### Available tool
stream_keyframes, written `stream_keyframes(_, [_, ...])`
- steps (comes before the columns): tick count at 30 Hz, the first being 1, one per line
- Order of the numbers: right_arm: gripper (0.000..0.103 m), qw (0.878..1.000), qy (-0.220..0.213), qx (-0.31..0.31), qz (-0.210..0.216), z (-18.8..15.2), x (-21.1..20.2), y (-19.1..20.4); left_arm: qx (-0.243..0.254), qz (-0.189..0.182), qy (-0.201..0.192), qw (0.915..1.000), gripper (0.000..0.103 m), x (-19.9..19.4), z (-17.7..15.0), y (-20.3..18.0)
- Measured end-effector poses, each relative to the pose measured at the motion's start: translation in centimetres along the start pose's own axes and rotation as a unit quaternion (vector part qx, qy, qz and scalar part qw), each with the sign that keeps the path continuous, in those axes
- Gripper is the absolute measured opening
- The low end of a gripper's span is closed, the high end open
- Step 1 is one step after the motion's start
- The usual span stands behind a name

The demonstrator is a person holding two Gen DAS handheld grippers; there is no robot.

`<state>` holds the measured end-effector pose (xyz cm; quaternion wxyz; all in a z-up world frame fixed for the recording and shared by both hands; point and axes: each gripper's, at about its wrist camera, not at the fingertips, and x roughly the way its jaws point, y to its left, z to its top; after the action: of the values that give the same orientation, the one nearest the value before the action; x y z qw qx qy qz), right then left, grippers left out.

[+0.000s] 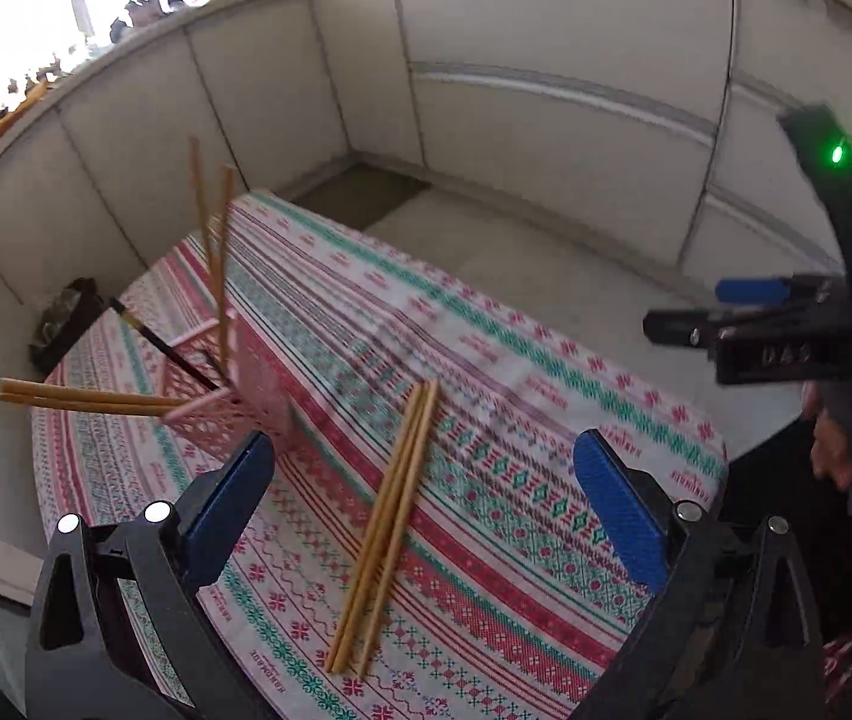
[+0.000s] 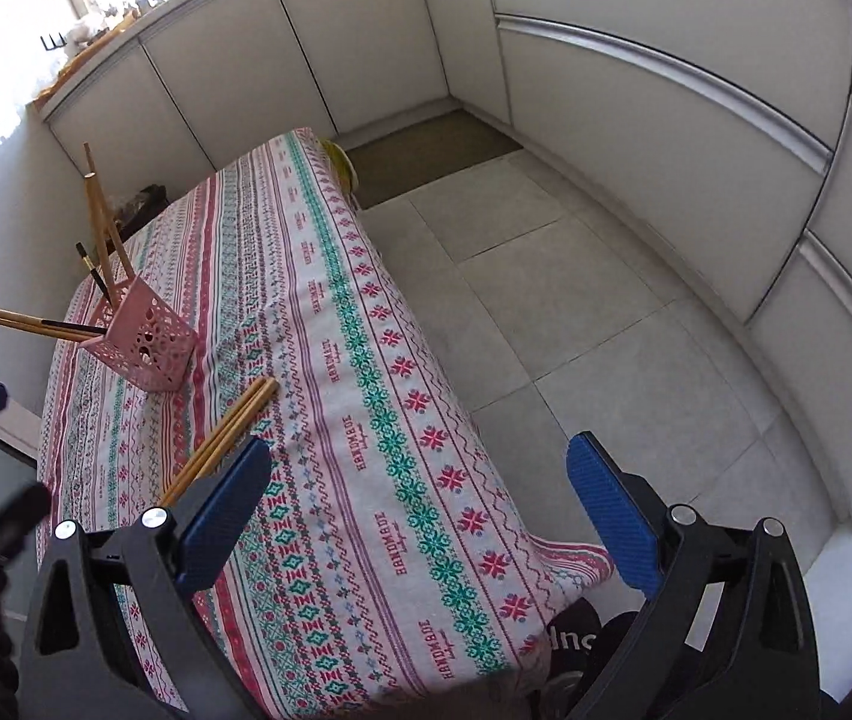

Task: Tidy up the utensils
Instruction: 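Move both open grippers down to the remaining chopsticks on the cloth, then close the left gripper on a chopstick and lift it upright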

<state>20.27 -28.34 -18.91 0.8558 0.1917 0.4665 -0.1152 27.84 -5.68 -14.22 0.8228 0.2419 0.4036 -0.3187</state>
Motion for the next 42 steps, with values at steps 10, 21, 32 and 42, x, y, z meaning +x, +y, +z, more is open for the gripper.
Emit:
stream_keyframes(10, [0.096, 0.996, 0.045, 0.062, 0.044, 0.8, 0.8, -2.3, -0.019, -0.058, 0.157, 0.9857, 0.039, 11.8, 0.6, -0.5])
stream_keyframes(21, [0.096, 0.996, 0.056, 0.055, 0.051, 0.8, 1.2, -2.0, -0.026, -0.047, 0.195, 0.9794, 0.033, 15.6, 2.4, 1.3])
stream_keyframes(32, [0.096, 0.994, 0.077, 0.067, 0.048, 0.7, 2.1, -2.2, -0.055, -0.094, 0.237, 0.9655, 0.035, 18.3, 2.8, 2.3])
stream_keyframes(42, [0.096, 0.993, 0.083, 0.072, 0.041, 0.6, 2.5, -2.4, -0.056, -0.114, 0.226, 0.9658, 0.019, 17.0, 2.0, 1.5])
